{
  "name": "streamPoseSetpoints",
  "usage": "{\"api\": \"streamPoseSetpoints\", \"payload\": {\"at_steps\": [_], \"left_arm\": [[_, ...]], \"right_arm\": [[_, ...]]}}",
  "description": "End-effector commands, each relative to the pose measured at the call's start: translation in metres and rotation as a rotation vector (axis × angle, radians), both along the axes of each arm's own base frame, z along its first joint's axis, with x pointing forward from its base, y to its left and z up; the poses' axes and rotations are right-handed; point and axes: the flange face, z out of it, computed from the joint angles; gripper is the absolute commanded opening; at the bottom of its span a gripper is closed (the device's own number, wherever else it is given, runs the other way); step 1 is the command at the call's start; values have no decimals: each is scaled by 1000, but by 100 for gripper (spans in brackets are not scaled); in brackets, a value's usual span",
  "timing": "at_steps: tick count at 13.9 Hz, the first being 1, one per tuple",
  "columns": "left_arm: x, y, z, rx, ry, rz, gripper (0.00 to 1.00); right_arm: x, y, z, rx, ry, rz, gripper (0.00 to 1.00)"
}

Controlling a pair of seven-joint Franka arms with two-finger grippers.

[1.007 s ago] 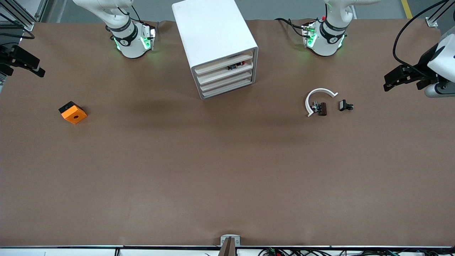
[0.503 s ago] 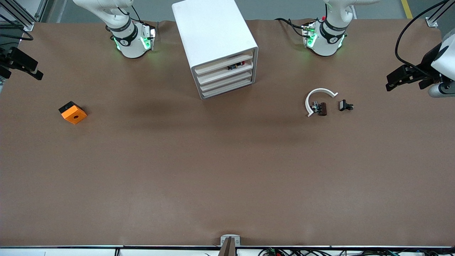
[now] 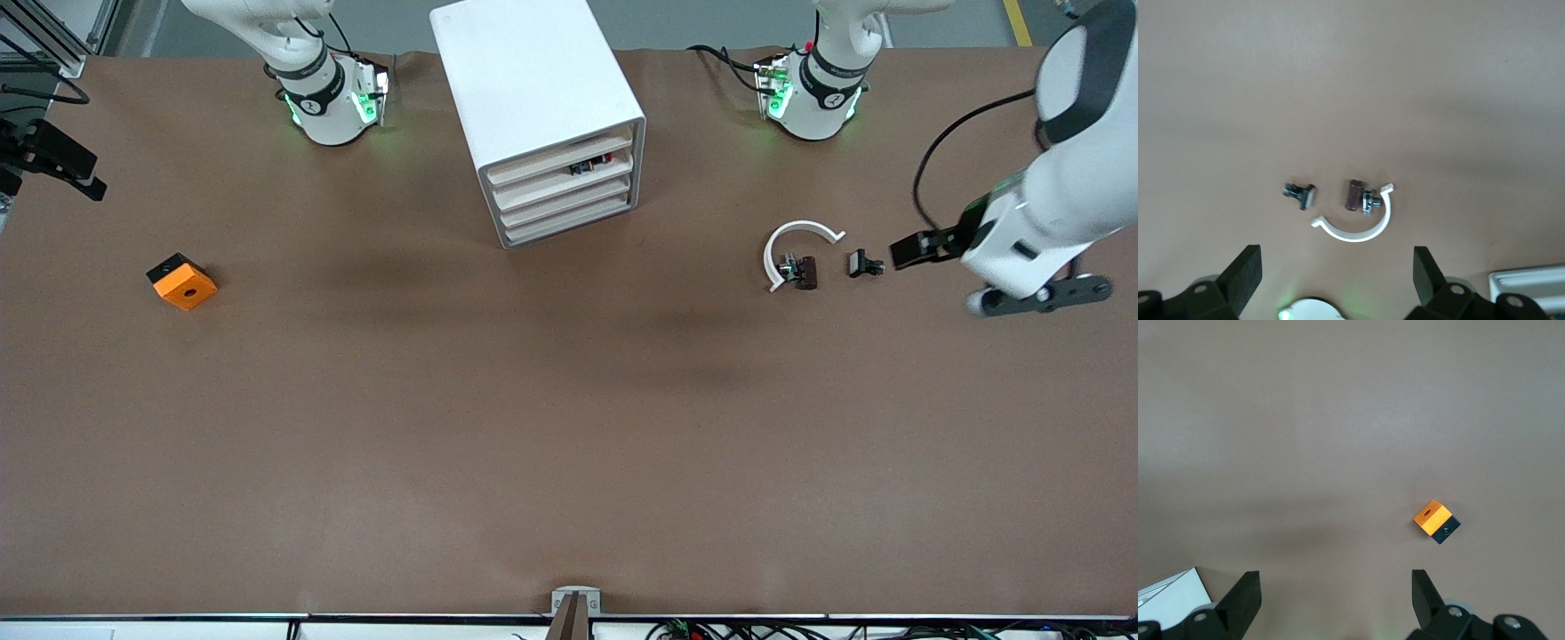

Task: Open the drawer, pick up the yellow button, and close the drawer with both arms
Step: 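Reach the left gripper toward the drawer handle of the white cabinet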

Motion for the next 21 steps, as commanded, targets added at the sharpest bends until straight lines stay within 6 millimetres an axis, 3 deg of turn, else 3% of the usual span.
{"api": "streamPoseSetpoints", "payload": {"at_steps": [1, 7, 10, 12, 17, 20, 21], "left_arm": [[10, -38, -28, 46, 42, 100, 100], [7, -119, -108, 110, 146, 330, 100], [10, -145, -158, 112, 247, 616, 100], [4, -180, -182, 126, 275, 712, 100], [-6, -263, -227, 230, 299, 1131, 100], [-19, -287, -249, 307, 321, 1245, 100], [-21, -290, -247, 325, 359, 1327, 100]], "right_arm": [[-9, 2, 3, -15, -9, -2, 100], [-9, -2, 2, 1, -8, -12, 100], [-9, 0, 4, 38, -13, -12, 100], [-9, 1, 4, 37, -13, -11, 100], [-9, 1, 6, 36, -9, -12, 100], [-10, 1, 6, 35, -6, -11, 100], [-10, 1, 6, 35, -4, -11, 100]]}}
